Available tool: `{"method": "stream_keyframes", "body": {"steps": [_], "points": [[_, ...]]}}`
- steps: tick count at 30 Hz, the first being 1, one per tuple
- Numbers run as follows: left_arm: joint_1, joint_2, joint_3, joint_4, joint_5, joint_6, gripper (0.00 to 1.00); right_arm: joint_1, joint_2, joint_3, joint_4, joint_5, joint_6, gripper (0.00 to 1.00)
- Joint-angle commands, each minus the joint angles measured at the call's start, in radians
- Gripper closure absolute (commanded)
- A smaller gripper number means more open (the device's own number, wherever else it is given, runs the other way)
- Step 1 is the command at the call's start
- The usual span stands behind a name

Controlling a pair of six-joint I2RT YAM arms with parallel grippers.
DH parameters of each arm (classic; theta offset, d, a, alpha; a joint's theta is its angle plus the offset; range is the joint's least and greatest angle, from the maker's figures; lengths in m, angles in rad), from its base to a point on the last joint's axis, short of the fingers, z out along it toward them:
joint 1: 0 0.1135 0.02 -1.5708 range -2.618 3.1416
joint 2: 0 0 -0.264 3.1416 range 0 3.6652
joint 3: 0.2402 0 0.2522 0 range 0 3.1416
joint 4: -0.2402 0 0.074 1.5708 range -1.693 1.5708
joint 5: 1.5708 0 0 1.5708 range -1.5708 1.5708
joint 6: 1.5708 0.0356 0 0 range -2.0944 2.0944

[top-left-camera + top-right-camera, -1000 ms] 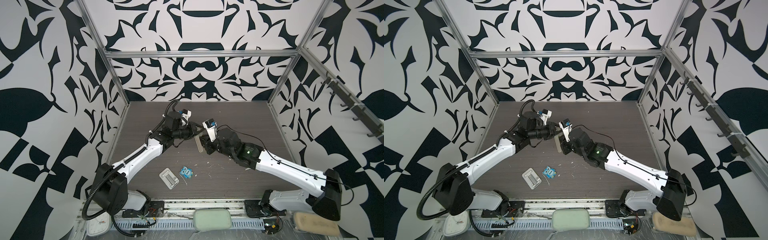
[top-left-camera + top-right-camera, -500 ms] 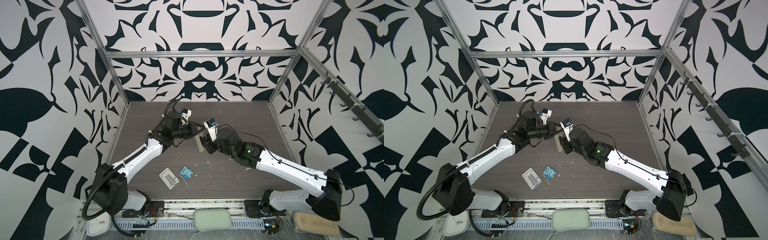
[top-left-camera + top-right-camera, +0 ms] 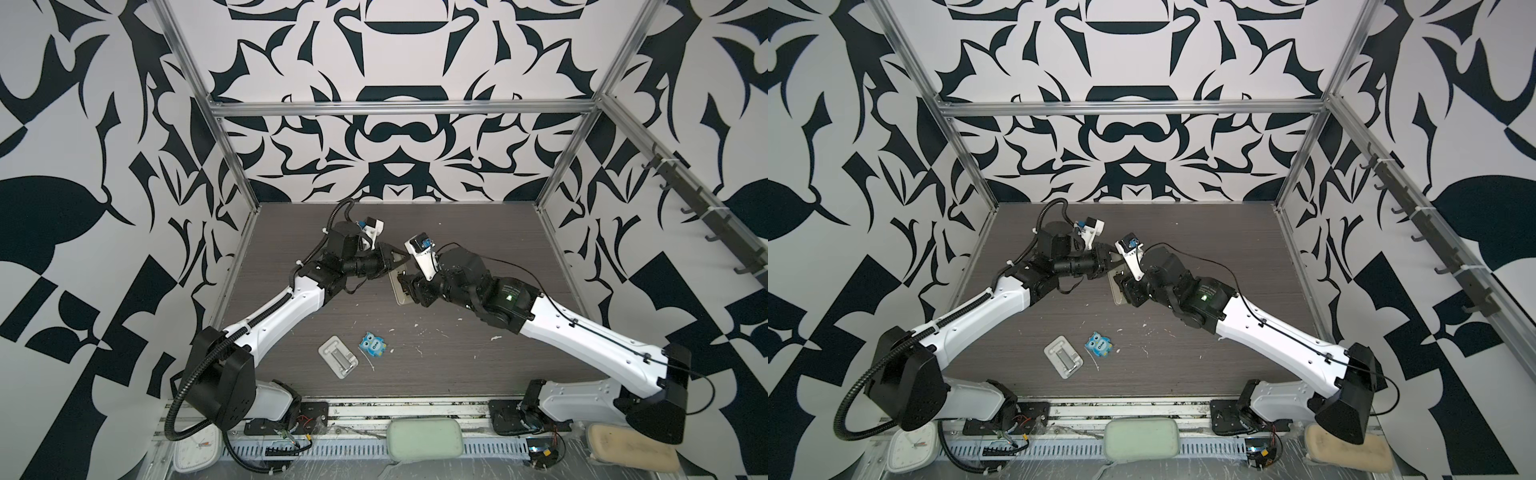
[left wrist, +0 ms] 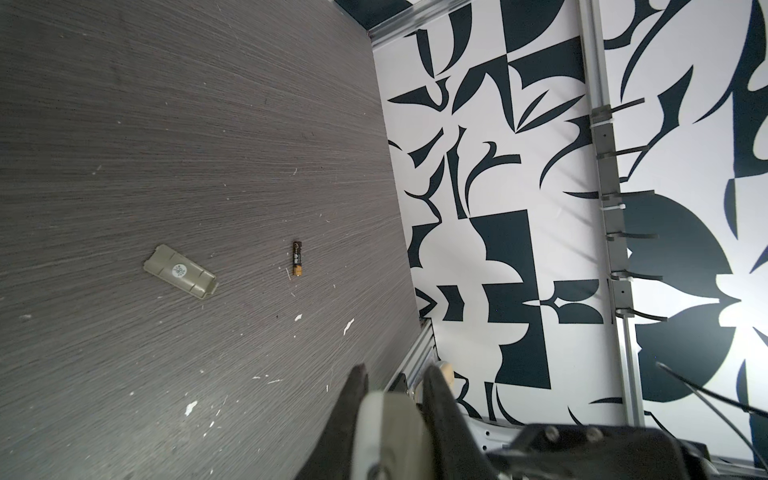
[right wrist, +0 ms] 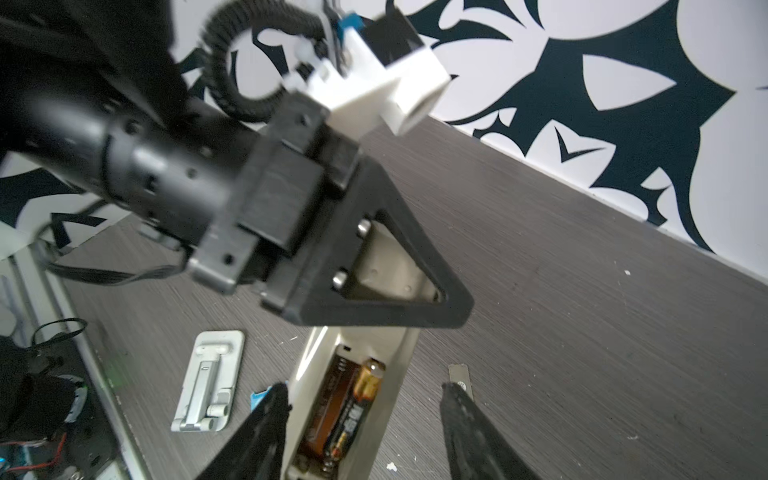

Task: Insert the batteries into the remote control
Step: 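Lower the battery toward the open compartment with the right gripper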

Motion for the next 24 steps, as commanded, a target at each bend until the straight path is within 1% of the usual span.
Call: {"method": "stream_keyframes", "body": {"steps": [1, 3, 6, 8, 10, 13, 18, 24], "points": [[0.012, -0.008, 0.017, -0.01, 0.072, 0.026, 1.0, 0.004, -0.04, 0.129, -0.09, -0.045, -0.114, 0.38], [0.016, -0.007, 0.028, -0.03, 0.11, 0.042, 1.0, 0.004, -0.036, 0.178, -0.14, -0.062, -0.187, 0.38], [0.023, -0.002, 0.058, -0.079, 0.188, 0.074, 1.0, 0.004, -0.016, 0.24, -0.244, -0.118, -0.308, 0.4], [0.024, 0.004, 0.085, -0.144, 0.234, 0.113, 1.0, 0.003, -0.003, 0.27, -0.312, -0.158, -0.376, 0.44], [0.024, 0.004, 0.114, -0.219, 0.264, 0.163, 1.0, 0.001, 0.003, 0.284, -0.364, -0.192, -0.435, 0.53], [0.024, 0.0, 0.138, -0.292, 0.285, 0.208, 1.0, 0.0, 0.014, 0.295, -0.418, -0.203, -0.508, 0.56], [0.024, -0.003, 0.151, -0.334, 0.314, 0.229, 1.0, 0.0, 0.037, 0.31, -0.431, -0.206, -0.557, 0.56], [0.024, -0.011, 0.166, -0.396, 0.334, 0.271, 1.0, 0.001, 0.065, 0.339, -0.433, -0.209, -0.59, 0.47]]}}
